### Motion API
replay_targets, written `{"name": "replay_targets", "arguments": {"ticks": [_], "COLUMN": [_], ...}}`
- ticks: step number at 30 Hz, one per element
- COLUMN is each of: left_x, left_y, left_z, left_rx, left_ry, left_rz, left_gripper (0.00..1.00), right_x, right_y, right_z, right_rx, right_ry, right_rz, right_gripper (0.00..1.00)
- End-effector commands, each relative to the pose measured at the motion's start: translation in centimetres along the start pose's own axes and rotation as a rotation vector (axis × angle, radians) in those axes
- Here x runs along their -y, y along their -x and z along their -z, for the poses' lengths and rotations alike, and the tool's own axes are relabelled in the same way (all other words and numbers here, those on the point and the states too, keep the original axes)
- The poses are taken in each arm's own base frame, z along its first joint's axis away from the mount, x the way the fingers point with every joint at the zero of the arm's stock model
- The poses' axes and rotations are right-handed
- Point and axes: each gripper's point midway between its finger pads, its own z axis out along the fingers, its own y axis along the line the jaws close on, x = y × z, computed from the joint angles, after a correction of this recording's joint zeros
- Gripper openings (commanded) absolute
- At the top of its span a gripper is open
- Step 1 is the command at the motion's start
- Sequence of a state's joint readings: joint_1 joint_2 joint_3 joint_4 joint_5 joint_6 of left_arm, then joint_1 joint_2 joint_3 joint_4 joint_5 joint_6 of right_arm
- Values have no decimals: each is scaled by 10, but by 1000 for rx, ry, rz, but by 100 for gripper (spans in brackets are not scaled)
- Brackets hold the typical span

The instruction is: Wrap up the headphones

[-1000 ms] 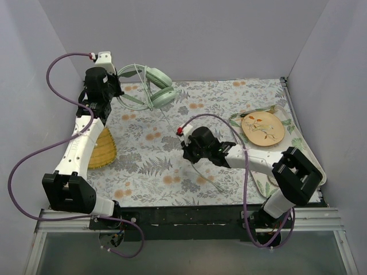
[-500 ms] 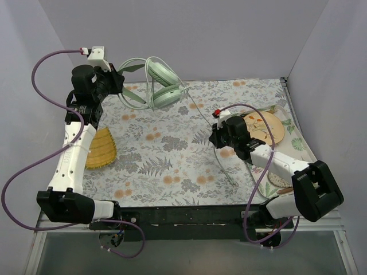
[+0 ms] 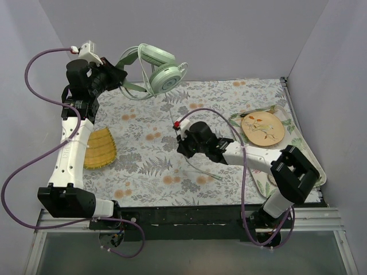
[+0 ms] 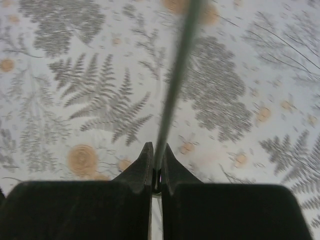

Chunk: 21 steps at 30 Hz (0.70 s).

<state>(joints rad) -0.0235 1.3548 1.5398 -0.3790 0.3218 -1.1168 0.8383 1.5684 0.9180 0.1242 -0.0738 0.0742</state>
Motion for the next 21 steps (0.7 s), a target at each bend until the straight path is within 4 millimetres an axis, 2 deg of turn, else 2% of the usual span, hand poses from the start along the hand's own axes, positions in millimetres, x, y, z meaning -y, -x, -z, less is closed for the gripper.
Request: {"name": "replay_targets", "arguments": {"ticks": [1,2,3,4,6,7,8,11,12,13,14,15,16,17,18,19,20,21], "left_x": [-22,-28,-53,-62,-82,-95,-101,-121,-127,-131,-140,-140,-138,-138,-133,-131,-123,-123], "left_y": [40,38,41,39,36,30,25,4,-2,-5,-19,-25,-27,-51,-53,-49,-57,-71], "left_z": [-4,-7,-7,-11,-15,-19,-21,-29,-30,-31,-32,-33,-34,-36,-32,-29,-27,-18], "left_rx": [177,177,195,201,217,221,217,177,160,162,133,121,120,73,78,101,101,81], "left_ry": [121,137,208,237,304,342,357,396,409,419,436,438,463,464,470,477,467,456], "left_rz": [64,53,50,42,13,3,-2,-36,-73,-94,-124,-169,-293,-368,-439,-571,-624,-677], "left_gripper": [0,0,0,0,0,0,0,0,0,0,0,0,0,0,0,0,0,0], "right_x": [-53,-61,-69,-80,-94,-104,-112,-126,-134,-140,-140,-147,-148,-146,-136,-131,-123,-103], "right_y": [-5,0,-4,-11,-6,-13,-3,-13,1,0,-9,7,9,11,11,24,30,35], "right_z": [-12,-13,-14,-15,-15,-14,-14,-12,-11,-12,-6,-2,2,6,12,20,24,28], "right_rx": [-86,-93,-110,-139,-139,-170,-160,-238,-227,-250,-314,-296,-311,-323,-348,-324,-313,-316], "right_ry": [77,90,107,128,159,182,197,240,258,275,284,310,316,309,261,228,195,119], "right_rz": [132,145,158,178,192,203,209,267,278,308,317,328,340,355,367,377,398,401], "right_gripper": [1,1,1,1,1,1,1,1,1,1,1,1,1,1,1,1,1,1]}}
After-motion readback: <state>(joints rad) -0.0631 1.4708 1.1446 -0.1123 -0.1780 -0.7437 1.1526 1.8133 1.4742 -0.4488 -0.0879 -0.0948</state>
